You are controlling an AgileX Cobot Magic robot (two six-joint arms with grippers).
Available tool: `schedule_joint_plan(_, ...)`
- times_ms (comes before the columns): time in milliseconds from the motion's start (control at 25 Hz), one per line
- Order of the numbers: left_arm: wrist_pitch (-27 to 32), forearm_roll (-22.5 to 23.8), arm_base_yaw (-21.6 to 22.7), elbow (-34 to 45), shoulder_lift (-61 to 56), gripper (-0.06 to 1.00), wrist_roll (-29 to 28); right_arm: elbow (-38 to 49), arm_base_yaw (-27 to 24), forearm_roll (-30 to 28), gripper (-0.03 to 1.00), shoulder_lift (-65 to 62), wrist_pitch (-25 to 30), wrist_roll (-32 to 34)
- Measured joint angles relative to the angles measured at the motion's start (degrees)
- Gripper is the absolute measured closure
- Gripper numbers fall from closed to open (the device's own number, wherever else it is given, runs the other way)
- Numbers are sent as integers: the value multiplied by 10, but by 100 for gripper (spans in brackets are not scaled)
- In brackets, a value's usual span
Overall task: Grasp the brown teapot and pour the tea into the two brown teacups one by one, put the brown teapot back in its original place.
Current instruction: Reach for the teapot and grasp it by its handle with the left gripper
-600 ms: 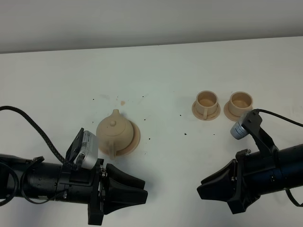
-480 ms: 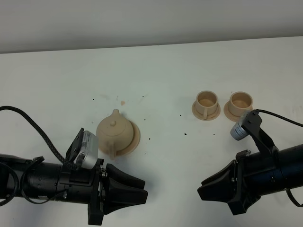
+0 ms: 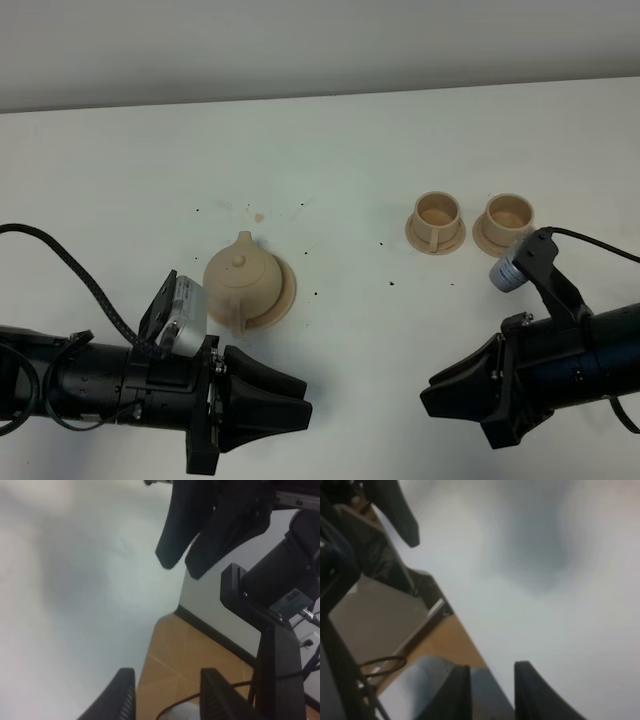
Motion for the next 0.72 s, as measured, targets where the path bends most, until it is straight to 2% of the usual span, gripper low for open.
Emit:
schedule_joint_plan(80, 0, -10, 0, 0, 0, 59, -1, -3, 0, -32, 72, -30, -27, 48)
schedule_joint_plan(200, 0, -21, 0, -6, 0, 59, -14, -4, 0, -110, 72, -88, -70, 159)
schedule_joint_plan(400, -23, -25, 0, -41, 1, 59, -71, -5, 0, -289, 72, -195, -90, 396)
schedule_joint_plan(560, -45, -25, 0, -81, 1, 59, -108, -5, 0, -462, 72, -280, -61, 604)
schedule_joint_plan(720, -56, -24, 0, -114, 1, 59, -142, -5, 0, -616, 72, -367, 27, 779)
